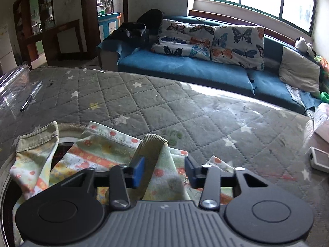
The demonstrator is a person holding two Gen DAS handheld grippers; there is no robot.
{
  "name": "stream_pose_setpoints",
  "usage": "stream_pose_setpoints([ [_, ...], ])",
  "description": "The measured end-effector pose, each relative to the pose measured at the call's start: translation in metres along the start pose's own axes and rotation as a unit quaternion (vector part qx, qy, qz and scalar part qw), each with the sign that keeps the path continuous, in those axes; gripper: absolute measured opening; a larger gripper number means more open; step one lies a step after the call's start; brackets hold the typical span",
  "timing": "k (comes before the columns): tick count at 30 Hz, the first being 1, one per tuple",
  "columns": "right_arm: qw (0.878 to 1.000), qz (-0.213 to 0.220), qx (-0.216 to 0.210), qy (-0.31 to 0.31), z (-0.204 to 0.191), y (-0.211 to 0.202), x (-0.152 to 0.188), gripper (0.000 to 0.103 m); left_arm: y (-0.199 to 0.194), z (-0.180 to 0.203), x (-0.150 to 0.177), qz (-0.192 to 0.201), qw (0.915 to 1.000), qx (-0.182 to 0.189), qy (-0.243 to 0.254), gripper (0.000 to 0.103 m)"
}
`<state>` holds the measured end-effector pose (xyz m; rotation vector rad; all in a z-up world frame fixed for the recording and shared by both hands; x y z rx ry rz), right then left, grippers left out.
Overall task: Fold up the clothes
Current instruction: 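Grasp the shirt's side edge with the right gripper and lift it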
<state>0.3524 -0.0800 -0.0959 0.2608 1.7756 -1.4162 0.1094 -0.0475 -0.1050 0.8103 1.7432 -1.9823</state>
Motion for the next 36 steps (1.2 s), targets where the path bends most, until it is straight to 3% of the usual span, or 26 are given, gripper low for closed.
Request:
stream_pose_setpoints([
  [1, 1.0, -0.002, -0.002, 0.005, 0.002, 0.001, 0.001, 0.017, 0.0, 0.0, 0.0, 0.0, 1.0, -0.001, 0.0, 0.103],
  [4, 1.0, 0.007, 0.002, 0.01, 0.005, -0.005, 0.002, 0.005, 0.001, -0.002, -0.001, 0.0, 1.0, -0.002, -0.001, 0.103],
  [12, 0.997, 0.063, 0.029, 0.029, 0.029, -0.058, -0.008, 0.003, 0.001, -0.003, -0.002, 0.002, 1.0, -0.009, -0.002, 0.103],
  [23, 0.982, 0.151, 0.096, 0.062, 0.089, -0.197, 0.015, 0.003, -0.009, -0.006, -0.006, 0.019, 0.9995, -0.026, 0.0, 0.103],
  [31, 0.96, 0.18, 0.187, 0.107, 0.148, -0.303, 0.09, 0.003, -0.015, -0.001, -0.004, 0.024, 0.999, -0.031, 0.022, 0.103],
  [36, 0.951, 0.127, 0.228, 0.164, 0.185, -0.322, 0.175, 0.005, -0.015, 0.004, -0.001, 0.022, 0.9986, -0.033, 0.036, 0.103],
])
Point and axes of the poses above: each gripper's, at about its wrist camera, not at the fingertips, and y roughly the way its jaws point, z to its right, x to its underside, the point moved 10 cm from there along y, roughly the way its jaws point, and after that the axes turned 2 degrees about y, right-handed, at the moved point
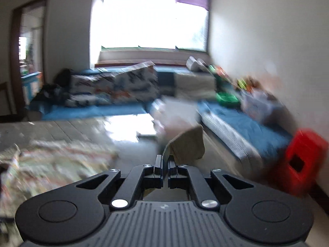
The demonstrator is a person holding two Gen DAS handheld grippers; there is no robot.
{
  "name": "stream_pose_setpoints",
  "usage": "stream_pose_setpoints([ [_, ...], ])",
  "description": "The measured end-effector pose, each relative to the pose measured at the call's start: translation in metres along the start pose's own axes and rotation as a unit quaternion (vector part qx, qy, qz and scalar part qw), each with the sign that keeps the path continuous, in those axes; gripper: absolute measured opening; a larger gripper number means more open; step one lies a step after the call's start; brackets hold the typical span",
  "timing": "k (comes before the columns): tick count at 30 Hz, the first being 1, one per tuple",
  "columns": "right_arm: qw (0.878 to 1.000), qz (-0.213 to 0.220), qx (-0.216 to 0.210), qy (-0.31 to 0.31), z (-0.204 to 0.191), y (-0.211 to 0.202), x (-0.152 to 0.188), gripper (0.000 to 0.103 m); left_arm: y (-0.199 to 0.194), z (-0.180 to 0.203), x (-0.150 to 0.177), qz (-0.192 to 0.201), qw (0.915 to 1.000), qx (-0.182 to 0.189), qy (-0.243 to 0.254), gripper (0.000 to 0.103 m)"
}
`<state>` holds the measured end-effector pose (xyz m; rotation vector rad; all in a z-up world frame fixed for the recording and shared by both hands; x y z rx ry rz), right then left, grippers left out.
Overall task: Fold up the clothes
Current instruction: 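Grasp the shirt's side edge with the right gripper and lift it, then swing the lifted shirt panel open and lay it flat, opening the right gripper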
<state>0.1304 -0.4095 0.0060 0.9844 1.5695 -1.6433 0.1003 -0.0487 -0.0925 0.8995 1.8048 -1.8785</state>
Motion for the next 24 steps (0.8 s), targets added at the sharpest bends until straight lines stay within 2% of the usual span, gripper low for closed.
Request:
stream_pose_setpoints([
  [2, 0.999, -0.04, 0.015, 0.017, 0.022, 0.003, 0.034, 0.01, 0.0, 0.002, 0.001, -0.001, 1.0, 0.0, 0.005, 0.103],
  [4, 0.996, -0.081, 0.022, 0.036, 0.042, 0.005, 0.068, 0.011, -0.001, 0.004, 0.002, -0.003, 0.9999, -0.001, 0.012, 0.103],
  [7, 0.992, -0.105, 0.043, 0.051, 0.061, 0.001, 0.1, 0.018, -0.001, 0.005, 0.001, -0.005, 0.9998, -0.004, 0.021, 0.103],
  [8, 0.992, -0.101, 0.051, 0.053, 0.066, -0.002, 0.101, 0.019, -0.002, 0.006, 0.0, -0.005, 0.9997, -0.005, 0.023, 0.103],
  [10, 0.992, -0.09, 0.06, 0.06, 0.075, -0.007, 0.097, 0.029, -0.004, 0.006, -0.005, -0.001, 0.9996, -0.007, 0.026, 0.103],
  [14, 0.995, -0.07, 0.051, 0.046, 0.073, 0.001, 0.079, 0.033, -0.006, 0.013, -0.015, 0.008, 0.9995, -0.006, 0.03, 0.103],
  [20, 0.995, -0.097, 0.014, 0.032, 0.051, 0.055, 0.073, 0.034, 0.001, 0.036, -0.024, 0.006, 0.9991, 0.003, 0.042, 0.103],
  [24, 0.994, -0.104, 0.001, 0.02, 0.045, 0.077, 0.073, 0.034, 0.009, 0.047, -0.026, -0.003, 0.9987, 0.005, 0.051, 0.103],
])
Point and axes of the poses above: each gripper's, at about its wrist camera, not at the fingertips, and y roughly the way its jaws point, z to its right, x to its underside, the point moved 10 cm from there along y, roughly the way its jaws point, and after that the axes turned 2 degrees about y, right-handed, at the moved point
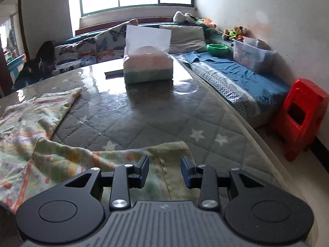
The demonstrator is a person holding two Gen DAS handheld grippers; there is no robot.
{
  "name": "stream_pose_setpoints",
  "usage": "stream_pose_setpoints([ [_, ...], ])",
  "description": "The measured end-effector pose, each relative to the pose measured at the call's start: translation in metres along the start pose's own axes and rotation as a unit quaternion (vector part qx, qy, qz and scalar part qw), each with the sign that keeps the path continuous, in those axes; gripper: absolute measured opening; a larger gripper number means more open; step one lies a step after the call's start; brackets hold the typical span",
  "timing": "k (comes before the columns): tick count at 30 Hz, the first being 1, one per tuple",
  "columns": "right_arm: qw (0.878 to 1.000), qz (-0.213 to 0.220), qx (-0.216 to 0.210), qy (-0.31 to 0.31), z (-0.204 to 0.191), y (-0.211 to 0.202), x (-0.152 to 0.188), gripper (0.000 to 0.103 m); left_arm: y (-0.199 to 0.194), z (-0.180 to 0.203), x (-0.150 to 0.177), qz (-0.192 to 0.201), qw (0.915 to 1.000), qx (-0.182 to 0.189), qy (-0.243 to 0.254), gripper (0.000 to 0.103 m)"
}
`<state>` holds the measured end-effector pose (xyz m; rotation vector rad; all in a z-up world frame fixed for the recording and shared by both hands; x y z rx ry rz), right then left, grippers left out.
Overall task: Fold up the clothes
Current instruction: 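Swing the lifted shirt panel open and lay it flat, opening the right gripper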
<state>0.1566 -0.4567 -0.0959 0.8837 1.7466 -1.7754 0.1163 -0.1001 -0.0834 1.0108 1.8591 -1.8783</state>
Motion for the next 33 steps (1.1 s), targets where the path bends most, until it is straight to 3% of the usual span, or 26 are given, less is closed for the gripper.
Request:
stream_pose_setpoints([
  [12, 1.0, 0.006, 0.025, -0.009, 0.007, 0.037, -0.019, 0.032, 0.017, 0.015, 0.009, -0.02, 0.9996, 0.01, 0.016, 0.103],
  [17, 1.0, 0.013, 0.016, -0.012, -0.002, 0.023, -0.018, 0.036, 0.009, 0.008, 0.008, -0.013, 0.9998, 0.009, 0.011, 0.103],
  [19, 1.0, 0.019, 0.001, -0.02, -0.014, 0.013, -0.019, 0.043, 0.006, 0.002, 0.006, -0.007, 1.0, 0.006, 0.003, 0.103],
  [25, 0.997, 0.028, -0.047, -0.048, -0.057, -0.007, -0.014, 0.054, -0.002, -0.036, -0.005, 0.009, 0.999, -0.018, -0.041, 0.103],
  [33, 0.994, 0.003, -0.088, -0.063, -0.096, -0.005, 0.008, 0.056, 0.004, -0.127, -0.039, 0.029, 0.9888, -0.088, -0.117, 0.103],
])
Point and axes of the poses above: each gripper's, at about its wrist camera, not at the fingertips, and y roughly the way its jaws point, z to its right, x to its underside, the point moved 10 cm from there along y, roughly the way its jaws point, and after that the axes turned 2 degrees about y, right-handed, at the moved point
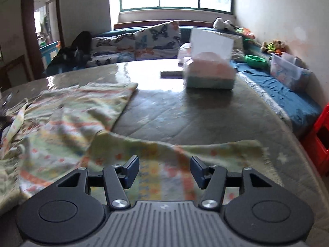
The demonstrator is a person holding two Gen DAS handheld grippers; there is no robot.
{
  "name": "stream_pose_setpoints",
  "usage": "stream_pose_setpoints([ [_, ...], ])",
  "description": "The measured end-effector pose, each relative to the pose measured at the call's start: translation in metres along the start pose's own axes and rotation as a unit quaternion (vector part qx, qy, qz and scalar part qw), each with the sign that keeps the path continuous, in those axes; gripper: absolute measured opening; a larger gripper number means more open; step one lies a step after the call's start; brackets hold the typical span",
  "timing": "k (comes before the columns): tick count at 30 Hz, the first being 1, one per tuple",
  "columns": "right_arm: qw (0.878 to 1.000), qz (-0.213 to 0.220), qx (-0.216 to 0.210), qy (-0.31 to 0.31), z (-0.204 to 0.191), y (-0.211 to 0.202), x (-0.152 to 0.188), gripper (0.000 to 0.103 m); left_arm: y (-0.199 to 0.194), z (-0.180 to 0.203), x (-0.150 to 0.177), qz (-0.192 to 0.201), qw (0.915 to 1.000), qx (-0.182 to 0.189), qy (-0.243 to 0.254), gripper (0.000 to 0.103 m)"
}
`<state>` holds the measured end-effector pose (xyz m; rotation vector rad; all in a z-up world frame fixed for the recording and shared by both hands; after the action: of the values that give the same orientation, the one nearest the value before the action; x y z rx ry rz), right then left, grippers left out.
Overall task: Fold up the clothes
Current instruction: 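Swing the lifted shirt panel open and lay it flat, opening the right gripper, then move the left gripper to the sleeve cuff and close on it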
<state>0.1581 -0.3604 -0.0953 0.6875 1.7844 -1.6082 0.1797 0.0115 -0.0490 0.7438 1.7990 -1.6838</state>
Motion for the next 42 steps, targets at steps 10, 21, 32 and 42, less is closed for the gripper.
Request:
stream_pose_setpoints([
  [10, 1.0, -0.008, -0.007, 0.006, -0.006, 0.005, 0.007, 0.063, 0.07, -0.073, -0.045, -0.026, 0.9948, -0.064, -0.074, 0.097],
  [21, 1.0, -0.004, -0.007, 0.005, -0.007, 0.006, 0.009, 0.066, 0.129, -0.099, -0.051, -0.076, 0.9858, -0.082, -0.125, 0.083],
  [32, 1.0, -0.001, -0.006, 0.002, -0.01, 0.006, 0.009, 0.07, 0.137, -0.114, -0.051, -0.071, 0.9838, -0.118, -0.114, 0.059],
  [42, 1.0, 0.001, -0.004, 0.002, -0.01, 0.006, 0.01, 0.071, 0.113, -0.142, -0.044, -0.052, 0.9787, -0.082, -0.181, 0.015],
])
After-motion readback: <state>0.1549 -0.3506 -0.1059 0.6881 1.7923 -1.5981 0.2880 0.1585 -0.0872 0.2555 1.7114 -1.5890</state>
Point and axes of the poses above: each gripper's, at about its wrist camera, not at the fingertips, and y roughly the way its jaws point, z to its right, x to its underside, the point moved 10 cm from there along y, roughly the way its jaws point, and after that the axes turned 2 degrees about y, right-handed, at the moved point
